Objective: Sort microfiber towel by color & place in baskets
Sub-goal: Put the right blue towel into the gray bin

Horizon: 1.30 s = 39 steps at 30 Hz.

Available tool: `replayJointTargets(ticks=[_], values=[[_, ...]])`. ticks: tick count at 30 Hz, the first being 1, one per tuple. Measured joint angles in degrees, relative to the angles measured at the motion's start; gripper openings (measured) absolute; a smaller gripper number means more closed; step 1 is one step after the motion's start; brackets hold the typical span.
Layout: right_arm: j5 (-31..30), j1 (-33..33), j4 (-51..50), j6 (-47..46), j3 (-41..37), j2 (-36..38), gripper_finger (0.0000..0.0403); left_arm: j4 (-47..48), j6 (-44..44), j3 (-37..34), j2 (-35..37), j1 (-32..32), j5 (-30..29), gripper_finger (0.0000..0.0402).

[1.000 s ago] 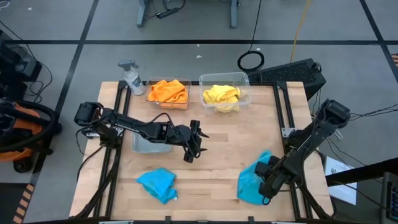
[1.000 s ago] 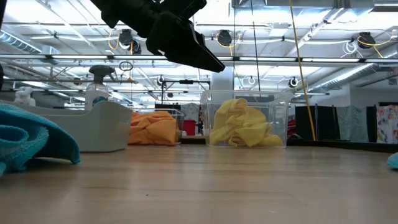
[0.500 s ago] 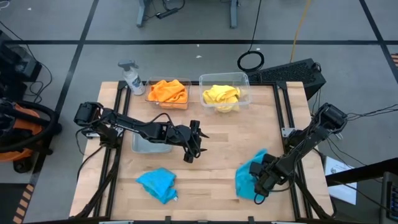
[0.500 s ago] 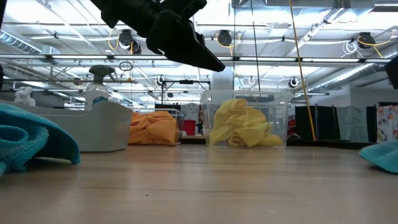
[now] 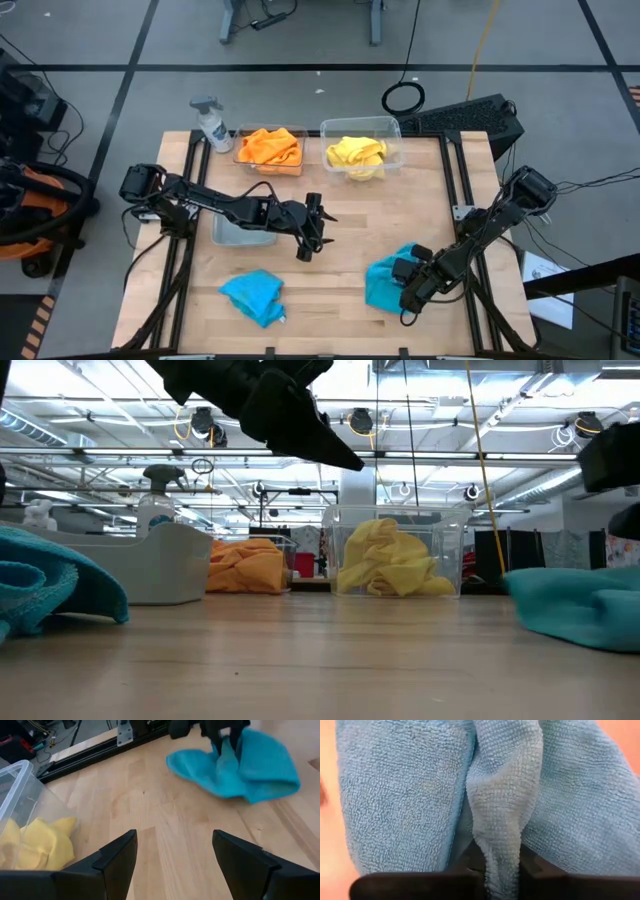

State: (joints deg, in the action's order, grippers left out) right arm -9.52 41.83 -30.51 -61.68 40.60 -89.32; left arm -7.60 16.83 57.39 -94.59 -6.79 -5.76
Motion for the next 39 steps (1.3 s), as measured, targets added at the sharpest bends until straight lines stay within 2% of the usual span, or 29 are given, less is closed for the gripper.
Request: replayJointTargets(ticks=[5, 8, 12, 19, 27, 33, 39], values=[[-5.2, -1.2, 1.1, 1.9, 0.2, -0.1, 0.0028, -2.6, -0.3, 0.0, 0.0, -0.1, 0.5, 0.0262], [-8.4, -1.3, -0.7, 3.6, 1.7, -0.3, 0.0018, -4.5, -1.9, 0.0, 0.0, -0.1, 5.4, 0.0262], [-16.6, -1.4, -4.9, 7.2, 5.8, -0.3, 0.0017, -5.7, -2.2, 0.0, 0.0, -0.3, 9.8, 0.0262], [-33.2, -2.8, -8.9, 17.6, 11.9, -0.2, 0.0017, -7.9, -2.0, 0.0, 0.0, -0.4, 9.8, 0.0262], [-47.4, -6.4, -8.8, 30.7, 17.1, -0.1, 0.0018, -9.8, -1.4, 0.0, 0.0, -0.5, 9.7, 0.0262], [-57.9, -9.5, -9.7, 35.9, 18.0, 1.9, 0.0018, -15.1, -0.9, 0.0, 0.0, -0.5, 5.1, 0.0262], [-62.9, -12.0, -9.2, 42.7, 18.1, 8.2, 0.0018, -15.5, 3.2, 0.0, 0.0, -1.5, 0.4, 0.0262]])
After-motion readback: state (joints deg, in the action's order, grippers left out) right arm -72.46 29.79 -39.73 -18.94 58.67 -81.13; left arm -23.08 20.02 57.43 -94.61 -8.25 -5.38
